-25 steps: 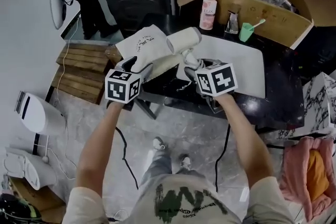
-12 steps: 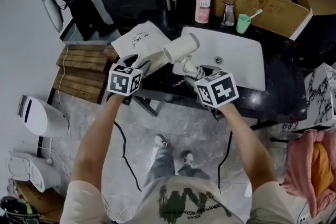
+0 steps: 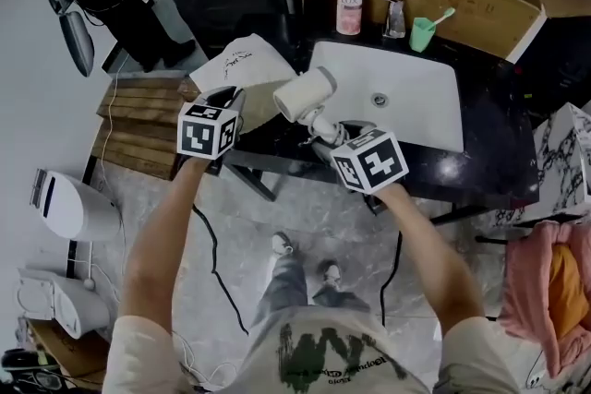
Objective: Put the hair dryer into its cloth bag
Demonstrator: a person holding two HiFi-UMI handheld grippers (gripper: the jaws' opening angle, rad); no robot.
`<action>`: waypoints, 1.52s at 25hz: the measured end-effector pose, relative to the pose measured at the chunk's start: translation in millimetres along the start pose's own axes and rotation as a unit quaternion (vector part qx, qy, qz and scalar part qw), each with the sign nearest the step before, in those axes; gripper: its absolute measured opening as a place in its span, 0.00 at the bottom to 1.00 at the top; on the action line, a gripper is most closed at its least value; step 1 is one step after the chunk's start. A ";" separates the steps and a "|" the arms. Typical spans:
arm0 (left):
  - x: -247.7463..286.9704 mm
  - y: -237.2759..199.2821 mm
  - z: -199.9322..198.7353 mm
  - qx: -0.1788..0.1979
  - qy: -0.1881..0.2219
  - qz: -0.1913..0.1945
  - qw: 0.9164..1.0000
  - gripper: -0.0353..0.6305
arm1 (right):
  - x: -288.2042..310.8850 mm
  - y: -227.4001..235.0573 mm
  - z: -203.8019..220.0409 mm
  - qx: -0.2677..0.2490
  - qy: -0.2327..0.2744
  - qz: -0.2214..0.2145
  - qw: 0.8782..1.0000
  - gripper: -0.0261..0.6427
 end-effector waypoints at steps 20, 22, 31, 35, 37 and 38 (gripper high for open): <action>-8.8 -3.3 -38.0 -0.023 0.002 -0.008 1.000 0.13 | 21.3 -22.3 5.9 -0.020 -0.042 -0.046 0.998 0.41; -10.1 -3.5 -38.4 -0.027 0.003 -0.007 1.000 0.13 | 24.2 -23.1 5.1 -0.020 -0.048 -0.047 0.998 0.41; -16.4 -3.7 -39.5 -0.024 0.004 -0.003 1.000 0.12 | 41.6 -29.5 -8.2 -0.022 -0.065 -0.062 0.996 0.41; -18.4 -3.7 -38.6 -0.026 0.005 0.000 1.000 0.12 | 50.8 -30.3 -16.0 -0.022 -0.067 -0.068 0.995 0.41; -17.8 -2.9 -37.5 -0.025 0.006 0.003 1.000 0.12 | 55.2 -29.2 -18.9 -0.021 -0.069 -0.068 0.995 0.41; -17.8 -2.6 -36.4 -0.025 0.007 0.005 1.000 0.12 | 57.7 -29.0 -20.1 -0.021 -0.071 -0.067 0.995 0.41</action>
Point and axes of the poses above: the fingertips, and each gripper's own axes: x forward along the fingers, y to its right, z out of its underside, the point moved 7 cm from there along -x, backward along the fingers, and after that the axes turned 4 degrees about -x, right-handed, at the moved point
